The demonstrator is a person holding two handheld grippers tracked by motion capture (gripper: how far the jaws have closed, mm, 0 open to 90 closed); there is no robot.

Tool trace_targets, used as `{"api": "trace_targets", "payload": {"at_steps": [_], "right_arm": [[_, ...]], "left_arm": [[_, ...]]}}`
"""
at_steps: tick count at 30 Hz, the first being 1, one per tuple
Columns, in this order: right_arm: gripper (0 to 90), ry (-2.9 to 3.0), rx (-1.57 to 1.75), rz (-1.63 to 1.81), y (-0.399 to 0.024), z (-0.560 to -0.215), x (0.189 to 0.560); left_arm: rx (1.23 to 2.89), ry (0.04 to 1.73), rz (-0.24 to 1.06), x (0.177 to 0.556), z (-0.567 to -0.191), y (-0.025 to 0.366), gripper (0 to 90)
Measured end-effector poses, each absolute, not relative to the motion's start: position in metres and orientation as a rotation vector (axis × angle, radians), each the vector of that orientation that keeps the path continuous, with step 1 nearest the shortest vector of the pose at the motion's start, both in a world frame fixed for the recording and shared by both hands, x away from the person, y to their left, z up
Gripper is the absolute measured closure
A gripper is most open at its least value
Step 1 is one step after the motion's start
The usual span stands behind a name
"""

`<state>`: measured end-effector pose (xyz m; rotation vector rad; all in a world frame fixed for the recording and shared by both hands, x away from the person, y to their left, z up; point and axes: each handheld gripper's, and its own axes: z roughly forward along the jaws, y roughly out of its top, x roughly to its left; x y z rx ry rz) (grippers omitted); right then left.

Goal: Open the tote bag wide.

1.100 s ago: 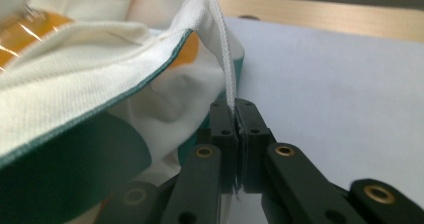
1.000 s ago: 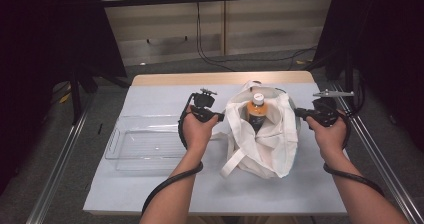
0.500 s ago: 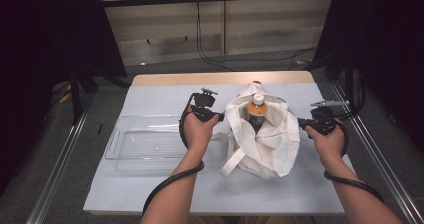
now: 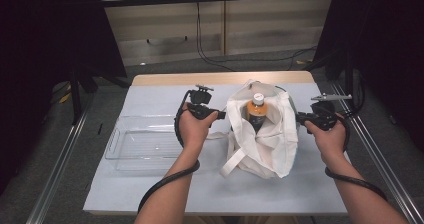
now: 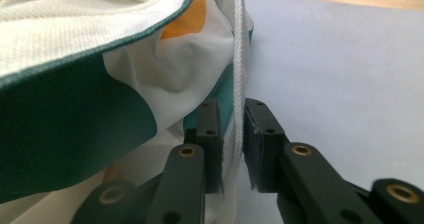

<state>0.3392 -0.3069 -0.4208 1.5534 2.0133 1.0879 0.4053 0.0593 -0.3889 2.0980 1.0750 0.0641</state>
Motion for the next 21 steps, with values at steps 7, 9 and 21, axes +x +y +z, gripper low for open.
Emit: {"api": "trace_targets", "payload": {"at_steps": [7, 9, 21], "right_arm": [[71.2, 2.005, 1.557, 1.103, -0.309, -0.404, 0.339], [71.2, 2.006, 1.544, 1.092, -0.308, -0.399, 0.34], [71.1, 2.006, 1.551, 1.078, -0.309, -0.393, 0.341]], "left_arm": [[2.074, 1.094, 0.07, 0.407, -0.378, 0.066, 56.8], [2.055, 1.098, 0.061, 0.407, -0.375, 0.066, 55.0], [2.04, 1.114, 0.071, 0.41, -0.363, 0.066, 47.7]]}}
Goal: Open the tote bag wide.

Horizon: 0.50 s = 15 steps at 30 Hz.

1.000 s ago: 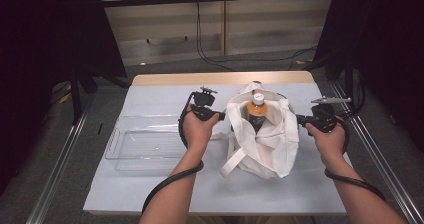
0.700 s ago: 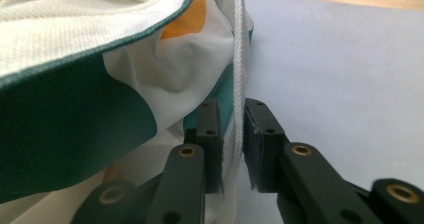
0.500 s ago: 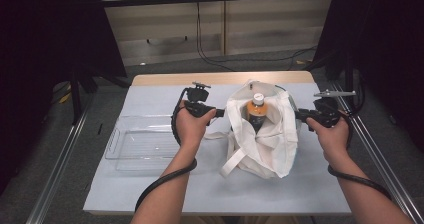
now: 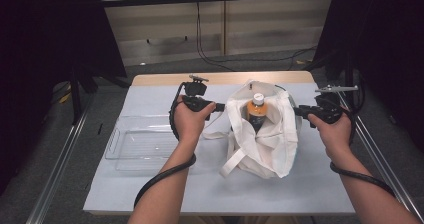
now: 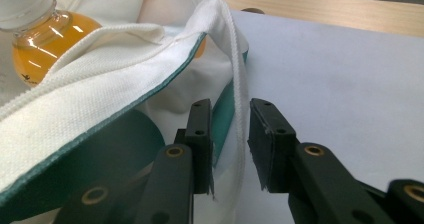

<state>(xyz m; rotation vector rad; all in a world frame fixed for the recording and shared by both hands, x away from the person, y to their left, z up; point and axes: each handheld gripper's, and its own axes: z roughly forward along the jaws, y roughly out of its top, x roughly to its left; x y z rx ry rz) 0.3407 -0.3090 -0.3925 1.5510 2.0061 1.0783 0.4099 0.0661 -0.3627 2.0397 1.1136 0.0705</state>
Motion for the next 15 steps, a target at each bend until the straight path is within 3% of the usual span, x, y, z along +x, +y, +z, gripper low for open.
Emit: {"api": "trace_targets", "payload": {"at_steps": [10, 15], "right_arm": [[71.1, 2.005, 1.538, 1.08, -0.306, -0.388, 0.342], [70.4, 2.01, 1.54, 1.072, -0.303, -0.388, 0.343]], "left_arm": [[1.985, 1.089, 0.063, 0.408, -0.353, 0.052, 30.5], [2.005, 1.072, 0.028, 0.407, -0.355, 0.04, 31.3]]}}
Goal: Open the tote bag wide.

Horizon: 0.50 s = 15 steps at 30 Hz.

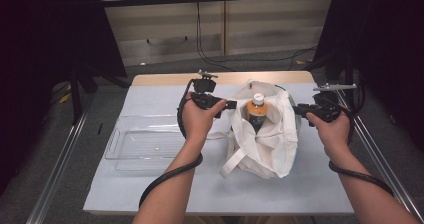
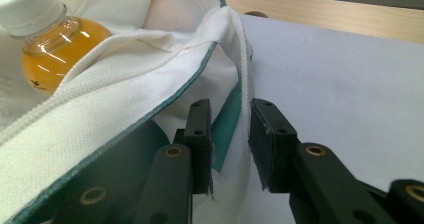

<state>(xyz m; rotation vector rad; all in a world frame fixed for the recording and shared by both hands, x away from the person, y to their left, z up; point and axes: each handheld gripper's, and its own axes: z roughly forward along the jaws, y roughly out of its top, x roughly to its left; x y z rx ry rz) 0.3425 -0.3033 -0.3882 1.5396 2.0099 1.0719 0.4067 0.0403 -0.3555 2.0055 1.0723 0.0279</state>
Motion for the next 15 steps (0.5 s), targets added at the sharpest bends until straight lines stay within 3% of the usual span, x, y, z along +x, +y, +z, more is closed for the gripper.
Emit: {"api": "trace_targets", "payload": {"at_steps": [15], "right_arm": [[65.5, 2.008, 1.539, 1.078, -0.303, -0.381, 0.342]], "left_arm": [[2.014, 1.079, -0.03, 0.406, -0.371, 0.035, 43.2]]}}
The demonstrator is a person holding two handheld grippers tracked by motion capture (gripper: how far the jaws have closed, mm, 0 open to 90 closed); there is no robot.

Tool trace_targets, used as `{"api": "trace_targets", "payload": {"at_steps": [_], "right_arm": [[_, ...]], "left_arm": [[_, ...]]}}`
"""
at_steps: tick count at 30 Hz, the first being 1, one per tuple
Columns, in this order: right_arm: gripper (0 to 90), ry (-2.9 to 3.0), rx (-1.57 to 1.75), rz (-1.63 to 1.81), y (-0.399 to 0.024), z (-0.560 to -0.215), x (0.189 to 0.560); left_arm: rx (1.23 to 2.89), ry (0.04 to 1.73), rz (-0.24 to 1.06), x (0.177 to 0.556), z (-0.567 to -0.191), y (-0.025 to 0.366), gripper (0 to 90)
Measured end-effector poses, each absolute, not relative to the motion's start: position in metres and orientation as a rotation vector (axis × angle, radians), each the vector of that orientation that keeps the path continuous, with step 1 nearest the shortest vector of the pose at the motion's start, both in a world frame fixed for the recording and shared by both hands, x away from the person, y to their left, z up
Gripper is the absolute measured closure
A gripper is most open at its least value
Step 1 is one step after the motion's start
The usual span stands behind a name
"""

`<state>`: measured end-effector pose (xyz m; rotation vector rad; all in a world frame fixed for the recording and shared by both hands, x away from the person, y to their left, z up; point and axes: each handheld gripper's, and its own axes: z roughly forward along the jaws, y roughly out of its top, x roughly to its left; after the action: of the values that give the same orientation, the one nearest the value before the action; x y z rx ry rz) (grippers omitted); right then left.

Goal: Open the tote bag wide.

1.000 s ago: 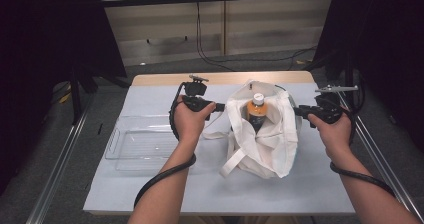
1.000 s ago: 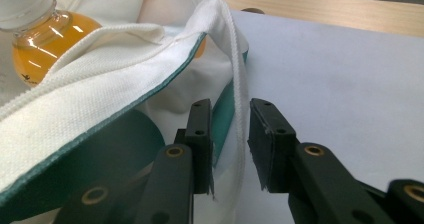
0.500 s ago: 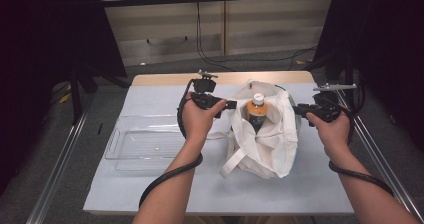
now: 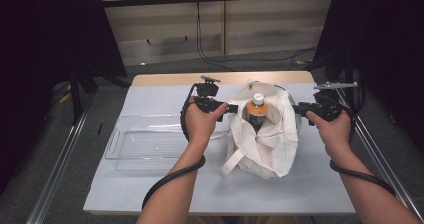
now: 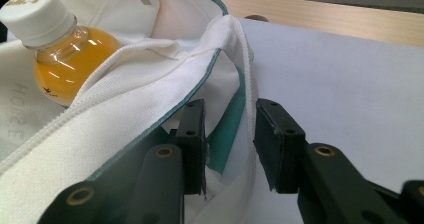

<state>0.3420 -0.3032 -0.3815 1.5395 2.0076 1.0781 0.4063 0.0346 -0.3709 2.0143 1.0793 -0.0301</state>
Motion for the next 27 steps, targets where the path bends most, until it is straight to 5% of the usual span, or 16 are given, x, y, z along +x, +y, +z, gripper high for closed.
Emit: {"api": "trace_targets", "payload": {"at_steps": [27], "right_arm": [[60.4, 1.991, 1.56, 1.079, -0.303, -0.356, 0.355]], "left_arm": [[2.018, 1.075, -0.03, 0.407, -0.374, 0.032, 53.5]]}}
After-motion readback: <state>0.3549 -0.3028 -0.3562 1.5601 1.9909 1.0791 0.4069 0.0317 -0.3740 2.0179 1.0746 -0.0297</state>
